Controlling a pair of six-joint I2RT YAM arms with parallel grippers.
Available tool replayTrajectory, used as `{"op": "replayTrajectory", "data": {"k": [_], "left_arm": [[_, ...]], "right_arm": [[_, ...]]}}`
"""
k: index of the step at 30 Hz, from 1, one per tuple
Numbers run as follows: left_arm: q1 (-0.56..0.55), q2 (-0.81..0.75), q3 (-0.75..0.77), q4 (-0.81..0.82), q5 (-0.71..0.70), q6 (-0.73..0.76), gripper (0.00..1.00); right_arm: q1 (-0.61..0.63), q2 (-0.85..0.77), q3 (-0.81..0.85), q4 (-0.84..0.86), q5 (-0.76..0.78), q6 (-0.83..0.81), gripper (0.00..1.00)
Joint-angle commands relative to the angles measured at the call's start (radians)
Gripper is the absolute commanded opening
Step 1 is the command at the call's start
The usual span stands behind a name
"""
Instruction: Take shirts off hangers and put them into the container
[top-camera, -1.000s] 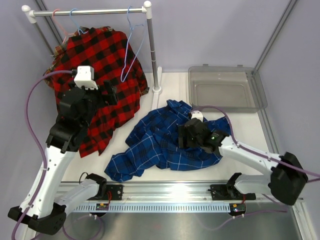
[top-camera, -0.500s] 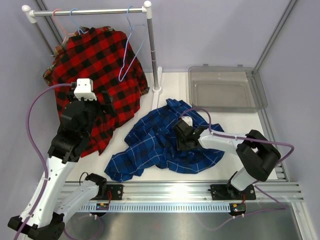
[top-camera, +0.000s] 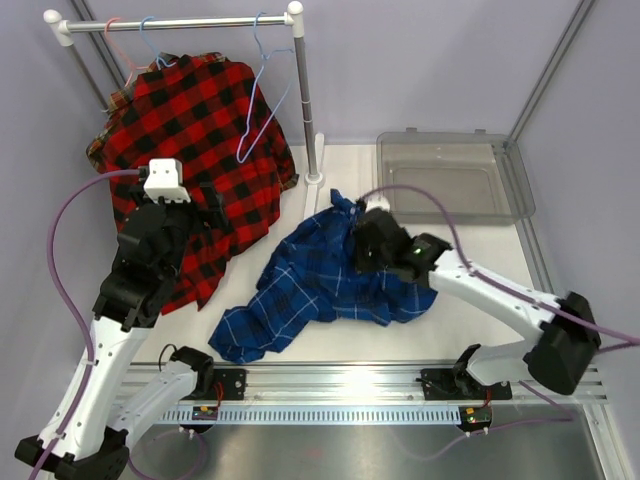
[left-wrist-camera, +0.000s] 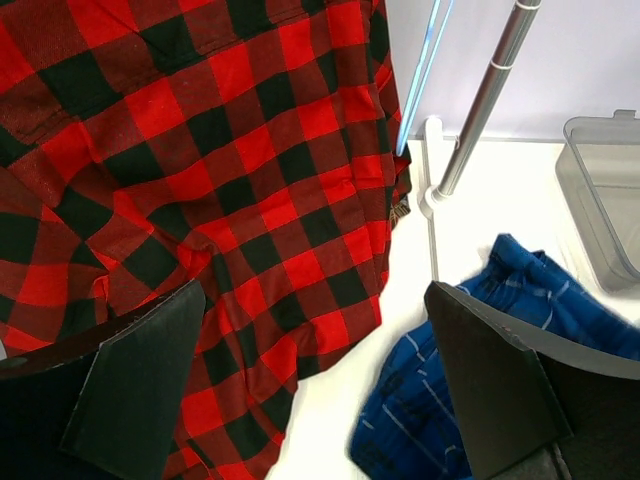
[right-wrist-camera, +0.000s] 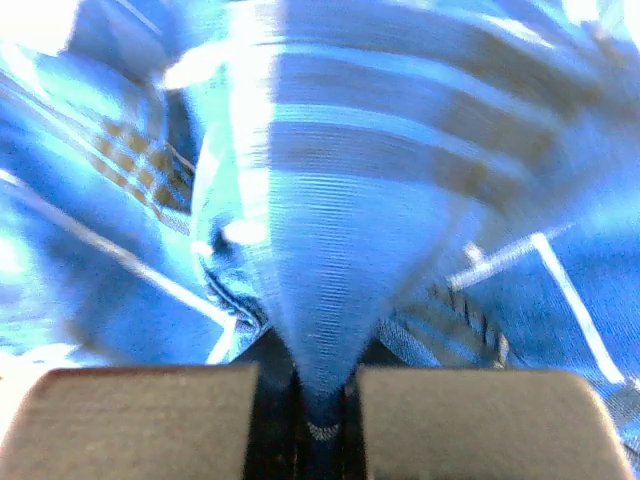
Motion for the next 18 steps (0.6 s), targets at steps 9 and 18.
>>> {"op": "replayTrajectory", "data": {"k": [9, 18], "left_arm": [[0.003, -0.023, -0.016, 0.075, -0.024, 0.003, 0.99], [0.003, -0.017, -0.019, 0.075, -0.018, 0.0, 0.99]], "right_arm": [[-0.354, -0.055, 0.865, -0.14, 0.018, -0.183, 0.0], [-0.599, 0.176, 1.442, -0.13, 0.009, -0.223, 0.0]]}}
